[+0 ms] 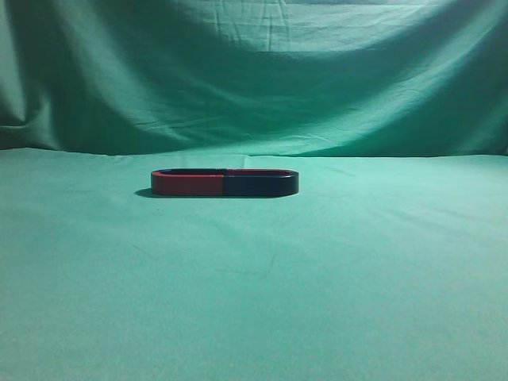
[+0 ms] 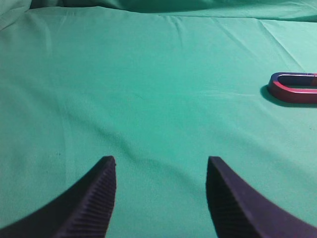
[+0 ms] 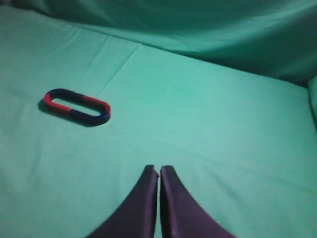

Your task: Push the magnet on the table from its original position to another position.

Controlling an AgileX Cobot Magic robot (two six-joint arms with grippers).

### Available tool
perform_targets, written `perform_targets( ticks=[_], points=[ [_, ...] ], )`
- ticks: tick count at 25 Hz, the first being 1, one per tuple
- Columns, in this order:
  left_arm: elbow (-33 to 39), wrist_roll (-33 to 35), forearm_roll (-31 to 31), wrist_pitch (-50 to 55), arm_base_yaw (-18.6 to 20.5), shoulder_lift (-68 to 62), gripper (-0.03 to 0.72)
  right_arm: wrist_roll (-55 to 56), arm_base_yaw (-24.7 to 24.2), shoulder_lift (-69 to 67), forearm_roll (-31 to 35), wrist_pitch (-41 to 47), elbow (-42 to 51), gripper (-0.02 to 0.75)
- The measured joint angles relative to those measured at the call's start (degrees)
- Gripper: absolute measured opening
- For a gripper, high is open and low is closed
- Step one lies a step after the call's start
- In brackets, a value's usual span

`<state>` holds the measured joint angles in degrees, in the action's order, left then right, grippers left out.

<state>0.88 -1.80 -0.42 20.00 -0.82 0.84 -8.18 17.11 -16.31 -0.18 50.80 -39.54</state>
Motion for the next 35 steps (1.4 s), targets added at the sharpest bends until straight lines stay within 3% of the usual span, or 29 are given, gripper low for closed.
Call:
perform_targets(
  ticks=[8, 15, 35],
  points=[
    [0.0, 0.0, 0.0, 0.0, 0.0, 0.0, 0.372, -1.14, -13.74, 14.61, 3.97, -22.8, 25.25, 0.0],
    [0.0, 0.0, 0.0, 0.0, 0.0, 0.0, 0.372, -1.04, -16.0, 16.85, 5.82, -33.08, 40.14, 0.0],
    [0.0, 0.0, 0.0, 0.0, 0.0, 0.0, 0.372, -0.39, -16.0, 16.98, 6.79, -28.32, 40.95, 0.0]
  ],
)
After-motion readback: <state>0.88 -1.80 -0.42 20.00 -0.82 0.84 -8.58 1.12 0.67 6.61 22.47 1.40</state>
